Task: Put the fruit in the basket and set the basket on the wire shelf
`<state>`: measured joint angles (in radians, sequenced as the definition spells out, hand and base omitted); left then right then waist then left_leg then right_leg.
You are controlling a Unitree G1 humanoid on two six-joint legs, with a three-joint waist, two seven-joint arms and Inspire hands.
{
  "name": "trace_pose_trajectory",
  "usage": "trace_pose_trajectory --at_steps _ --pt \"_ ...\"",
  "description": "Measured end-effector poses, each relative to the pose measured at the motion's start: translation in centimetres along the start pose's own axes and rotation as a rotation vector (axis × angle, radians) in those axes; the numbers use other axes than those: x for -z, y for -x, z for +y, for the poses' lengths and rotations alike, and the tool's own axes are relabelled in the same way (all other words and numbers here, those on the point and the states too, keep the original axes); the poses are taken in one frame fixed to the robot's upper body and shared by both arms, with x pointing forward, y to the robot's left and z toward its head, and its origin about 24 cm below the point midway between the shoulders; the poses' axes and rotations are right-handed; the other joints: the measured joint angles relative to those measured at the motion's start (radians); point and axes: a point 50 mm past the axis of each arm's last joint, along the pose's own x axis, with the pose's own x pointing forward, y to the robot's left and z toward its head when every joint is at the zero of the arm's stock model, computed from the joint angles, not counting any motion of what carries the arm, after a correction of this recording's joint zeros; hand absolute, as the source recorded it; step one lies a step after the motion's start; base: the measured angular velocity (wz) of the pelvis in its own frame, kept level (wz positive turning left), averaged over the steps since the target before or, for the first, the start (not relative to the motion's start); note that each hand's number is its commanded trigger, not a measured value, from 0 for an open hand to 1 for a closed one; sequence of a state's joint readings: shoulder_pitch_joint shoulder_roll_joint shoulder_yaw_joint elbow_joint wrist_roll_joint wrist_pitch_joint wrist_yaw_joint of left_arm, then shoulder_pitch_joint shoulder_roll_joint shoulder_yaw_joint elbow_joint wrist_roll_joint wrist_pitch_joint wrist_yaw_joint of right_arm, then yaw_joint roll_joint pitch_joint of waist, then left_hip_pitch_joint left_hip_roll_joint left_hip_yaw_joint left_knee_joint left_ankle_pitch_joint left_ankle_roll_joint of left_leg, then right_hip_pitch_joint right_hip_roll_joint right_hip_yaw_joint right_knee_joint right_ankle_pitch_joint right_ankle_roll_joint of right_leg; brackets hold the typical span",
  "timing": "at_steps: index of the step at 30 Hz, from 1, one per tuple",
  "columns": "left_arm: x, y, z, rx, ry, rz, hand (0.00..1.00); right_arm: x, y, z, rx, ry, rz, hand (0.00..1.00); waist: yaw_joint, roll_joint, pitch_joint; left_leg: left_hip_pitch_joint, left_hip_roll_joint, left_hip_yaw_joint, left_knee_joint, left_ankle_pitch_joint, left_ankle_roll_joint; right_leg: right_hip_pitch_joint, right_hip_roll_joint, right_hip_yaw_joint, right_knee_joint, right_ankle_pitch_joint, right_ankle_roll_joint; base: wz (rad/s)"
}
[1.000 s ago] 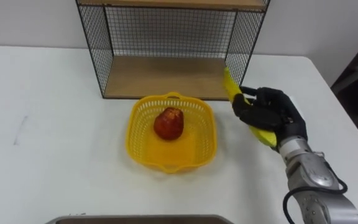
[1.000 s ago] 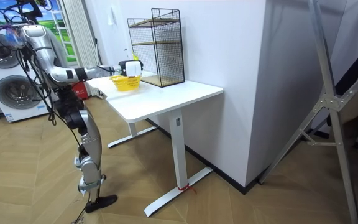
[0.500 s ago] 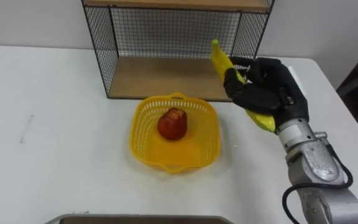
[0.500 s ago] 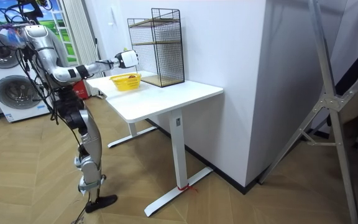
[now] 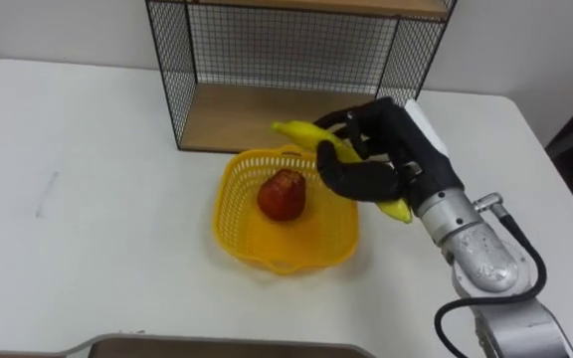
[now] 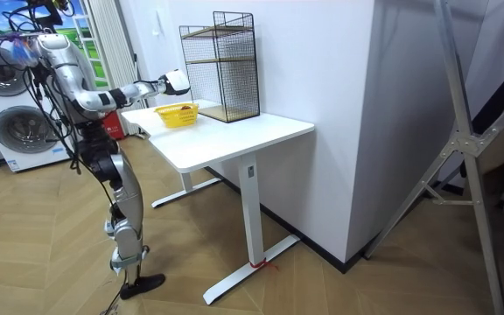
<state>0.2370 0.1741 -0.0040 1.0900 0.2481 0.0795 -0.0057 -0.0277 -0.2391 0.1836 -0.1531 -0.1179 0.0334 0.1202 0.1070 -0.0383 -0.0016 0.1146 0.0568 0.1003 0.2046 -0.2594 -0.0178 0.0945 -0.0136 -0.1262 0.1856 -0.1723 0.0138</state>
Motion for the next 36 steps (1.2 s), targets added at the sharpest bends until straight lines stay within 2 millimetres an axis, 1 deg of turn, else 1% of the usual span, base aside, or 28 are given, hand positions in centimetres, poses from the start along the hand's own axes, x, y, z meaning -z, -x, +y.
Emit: trace_pose_trajectory --at_steps 1,2,5,8,9,14,18,24,36 --pt "-0.1 0.0 0.1 -0.001 -0.001 -0.002 0.0 0.0 0.0 0.0 -0.002 0.008 0.001 0.33 0.002 0.0 0.0002 0.0 0.0 0.0 0.0 0.0 0.0 0.0 0.0 0.0 0.0 0.0 0.0 0.0" --pt "-0.2 0.0 0.1 -0.004 -0.001 -0.005 0.0 0.0 0.0 0.0 -0.003 0.013 0.001 0.0 0.006 -0.001 0.0011 0.0 0.0 -0.001 -0.001 0.0 0.0 0.001 0.0 -0.001 0.0 0.0 0.0 0.0" --pt "-0.4 -0.1 0.2 -0.006 -0.002 -0.012 0.0 0.0 0.0 0.1 -0.008 0.017 0.001 0.0 0.01 0.0 0.0048 0.0 0.0 -0.005 -0.001 0.0 0.0 0.002 0.0 -0.005 0.0 0.0 0.0 0.03" --pt "-0.3 -0.1 0.2 -0.006 -0.003 -0.013 0.0 0.0 0.0 0.5 -0.023 0.024 0.0 0.0 0.011 0.002 0.0113 -0.001 0.0 -0.005 -0.001 0.0 0.0 0.001 0.0 -0.008 0.0 0.0 0.0 0.0" --pt "-0.3 -0.1 0.2 -0.005 -0.004 -0.013 0.0 -0.1 -0.1 0.8 -0.034 0.032 0.0 0.0 0.012 0.003 0.0118 -0.003 0.0 -0.006 -0.001 0.0 0.0 -0.001 0.0 -0.009 0.0 0.0 0.0 0.0" --pt "-0.4 0.0 0.1 -0.007 -0.005 -0.017 0.0 -0.2 -0.1 2.0 -0.104 0.038 -0.004 0.0 0.014 0.002 0.0113 -0.008 0.0 -0.006 0.003 0.0 0.0 -0.007 0.0 -0.011 0.0 0.0 0.0 0.0" --pt "-0.5 0.0 0.2 -0.021 -0.005 -0.014 0.0 0.1 -0.1 2.4 -0.126 0.035 0.007 0.0 0.014 0.001 0.0101 -0.008 0.0 -0.008 0.008 0.0 0.0 -0.005 -0.001 -0.013 0.0 0.0 0.0 0.0" --pt "-0.4 0.0 0.2 -0.02 -0.012 -0.014 0.0 0.8 0.1 2.6 -0.166 0.033 0.04 0.0 0.01 0.0 0.0092 -0.008 0.0 -0.008 0.012 0.0 0.0 -0.004 -0.002 -0.014 0.0 0.0 0.0 0.0" --pt "-0.5 0.0 0.2 -0.02 -0.001 -0.018 0.0 1.1 0.3 2.6 -0.173 0.031 0.054 0.0 0.005 0.0 0.006 -0.017 0.0 -0.02 0.019 0.001 -0.001 -0.001 -0.002 -0.02 0.004 0.001 -0.001 0.02"
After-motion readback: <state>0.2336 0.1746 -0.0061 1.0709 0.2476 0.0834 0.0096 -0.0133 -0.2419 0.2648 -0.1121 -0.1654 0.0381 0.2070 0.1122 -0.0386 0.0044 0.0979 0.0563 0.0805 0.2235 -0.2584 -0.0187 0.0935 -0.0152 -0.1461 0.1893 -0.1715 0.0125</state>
